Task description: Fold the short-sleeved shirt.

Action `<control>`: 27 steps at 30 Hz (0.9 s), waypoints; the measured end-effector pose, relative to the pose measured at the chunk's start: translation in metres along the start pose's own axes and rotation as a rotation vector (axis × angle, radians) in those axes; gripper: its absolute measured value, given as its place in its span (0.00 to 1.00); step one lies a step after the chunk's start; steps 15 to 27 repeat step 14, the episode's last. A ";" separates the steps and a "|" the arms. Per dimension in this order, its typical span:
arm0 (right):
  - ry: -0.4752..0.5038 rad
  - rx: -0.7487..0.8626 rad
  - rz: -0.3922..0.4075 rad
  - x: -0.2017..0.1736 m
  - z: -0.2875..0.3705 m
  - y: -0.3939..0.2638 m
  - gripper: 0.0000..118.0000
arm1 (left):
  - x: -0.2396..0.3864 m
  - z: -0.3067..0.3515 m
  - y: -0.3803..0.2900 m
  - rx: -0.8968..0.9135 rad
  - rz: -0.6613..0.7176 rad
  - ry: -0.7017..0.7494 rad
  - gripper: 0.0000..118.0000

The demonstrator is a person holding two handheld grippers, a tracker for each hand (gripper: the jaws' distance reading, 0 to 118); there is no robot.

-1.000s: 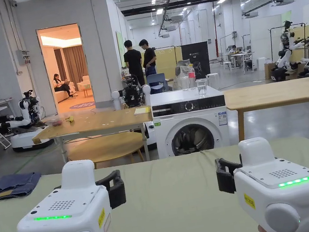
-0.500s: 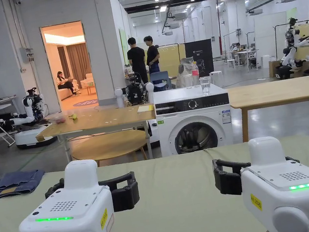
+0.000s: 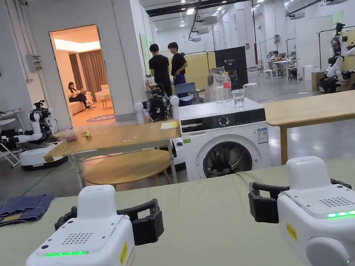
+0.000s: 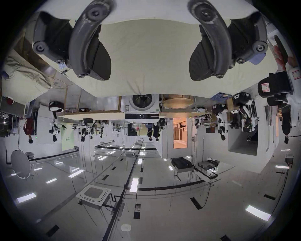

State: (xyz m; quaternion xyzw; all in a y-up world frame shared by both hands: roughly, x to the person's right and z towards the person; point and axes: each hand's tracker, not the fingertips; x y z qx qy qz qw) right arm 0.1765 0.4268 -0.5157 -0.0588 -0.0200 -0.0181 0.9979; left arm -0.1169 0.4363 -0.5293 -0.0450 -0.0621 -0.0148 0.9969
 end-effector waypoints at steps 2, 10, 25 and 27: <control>0.005 0.001 -0.010 0.002 0.000 0.000 0.84 | 0.000 0.002 0.001 0.006 0.003 0.001 0.99; -0.003 -0.004 -0.001 0.003 -0.001 -0.002 0.84 | 0.002 0.005 0.002 0.026 0.001 -0.002 0.99; -0.020 -0.004 -0.007 0.002 -0.002 -0.001 0.84 | 0.004 0.005 0.002 0.032 -0.001 -0.005 0.99; -0.020 -0.004 -0.007 0.002 -0.002 -0.001 0.84 | 0.004 0.005 0.002 0.032 -0.001 -0.005 0.99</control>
